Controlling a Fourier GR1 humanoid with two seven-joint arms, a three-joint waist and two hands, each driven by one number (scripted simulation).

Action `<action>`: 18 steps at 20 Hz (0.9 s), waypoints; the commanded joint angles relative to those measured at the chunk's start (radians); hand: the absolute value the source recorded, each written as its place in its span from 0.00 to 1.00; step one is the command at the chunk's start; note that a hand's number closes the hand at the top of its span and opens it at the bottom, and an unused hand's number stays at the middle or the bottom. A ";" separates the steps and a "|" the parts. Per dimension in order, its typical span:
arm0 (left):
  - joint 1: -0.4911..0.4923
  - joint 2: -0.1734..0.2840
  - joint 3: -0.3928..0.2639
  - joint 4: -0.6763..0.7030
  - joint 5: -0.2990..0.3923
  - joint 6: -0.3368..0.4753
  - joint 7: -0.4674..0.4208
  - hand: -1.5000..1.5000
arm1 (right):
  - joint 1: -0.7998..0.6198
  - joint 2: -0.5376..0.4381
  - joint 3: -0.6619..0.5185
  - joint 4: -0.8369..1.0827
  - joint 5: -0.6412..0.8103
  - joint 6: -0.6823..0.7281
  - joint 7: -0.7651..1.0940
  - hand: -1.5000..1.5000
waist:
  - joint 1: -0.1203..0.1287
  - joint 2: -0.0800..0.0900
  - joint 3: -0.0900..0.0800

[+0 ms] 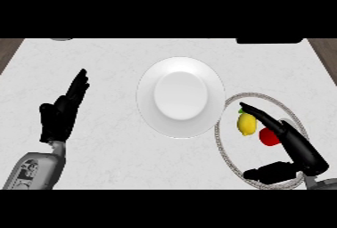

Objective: Pick the can from the placemat and place it in the plate

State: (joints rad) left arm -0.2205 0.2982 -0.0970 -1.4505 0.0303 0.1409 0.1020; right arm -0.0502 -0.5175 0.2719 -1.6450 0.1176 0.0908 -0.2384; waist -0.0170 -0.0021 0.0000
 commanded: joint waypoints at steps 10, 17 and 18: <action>-0.007 -0.028 -0.002 -0.027 -0.022 -0.001 0.037 0.50 | 0.015 -0.370 -0.238 -0.246 0.034 0.194 0.249 0.00 | 0.013 -0.003 -0.002; 0.047 -0.051 -0.020 -0.068 -0.049 -0.002 0.007 0.50 | -0.049 -0.425 -0.216 -0.278 0.002 0.381 0.453 0.00 | 0.024 0.000 -0.001; 0.004 -0.049 -0.001 -0.029 -0.049 0.001 0.021 0.50 | -0.044 -0.451 -0.245 -0.283 -0.041 0.434 0.466 0.00 | 0.016 0.001 -0.001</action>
State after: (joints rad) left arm -0.2135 0.2699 -0.0900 -1.4674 -0.0002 0.1260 0.1067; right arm -0.0783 -0.9252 0.0378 -1.9124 0.0974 0.4261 0.1473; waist -0.0011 -0.0017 -0.0014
